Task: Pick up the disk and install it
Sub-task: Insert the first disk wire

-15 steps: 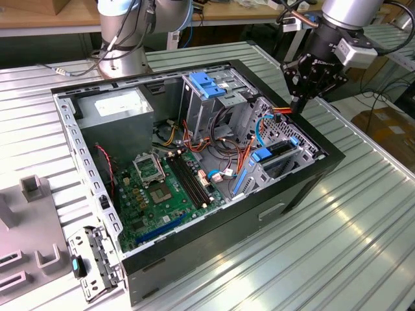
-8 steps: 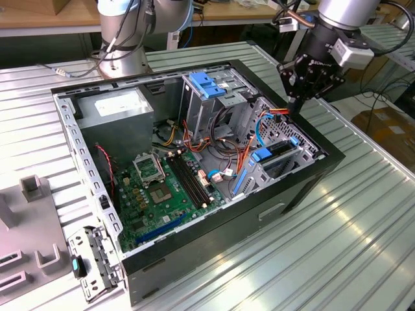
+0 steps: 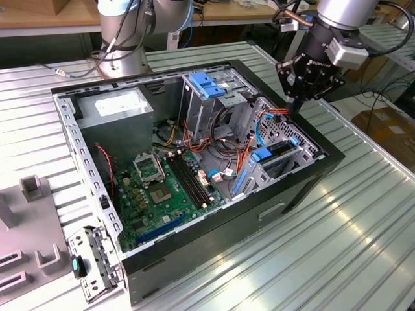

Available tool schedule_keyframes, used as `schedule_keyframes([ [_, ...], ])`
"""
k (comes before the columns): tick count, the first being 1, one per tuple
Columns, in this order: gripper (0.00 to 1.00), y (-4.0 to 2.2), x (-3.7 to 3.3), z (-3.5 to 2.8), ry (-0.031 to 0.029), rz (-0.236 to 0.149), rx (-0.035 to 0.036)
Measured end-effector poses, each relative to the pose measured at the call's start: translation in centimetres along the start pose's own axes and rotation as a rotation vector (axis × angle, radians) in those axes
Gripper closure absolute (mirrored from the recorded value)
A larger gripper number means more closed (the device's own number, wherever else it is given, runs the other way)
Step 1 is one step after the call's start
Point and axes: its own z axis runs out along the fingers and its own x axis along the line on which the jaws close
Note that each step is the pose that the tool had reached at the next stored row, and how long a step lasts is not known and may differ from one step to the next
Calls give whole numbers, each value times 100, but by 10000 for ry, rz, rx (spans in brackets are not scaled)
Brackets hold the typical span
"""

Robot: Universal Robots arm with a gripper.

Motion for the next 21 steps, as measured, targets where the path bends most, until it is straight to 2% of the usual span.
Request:
schedule_keyframes([
  [7, 83, 74, -106, -4, 0, 35, -1],
  [12, 83, 75, -108, -7, -3, 202, -6],
  [15, 83, 75, -111, -8, -3, 450, -20],
  [21, 83, 75, -112, -7, -9, 1284, -57],
])
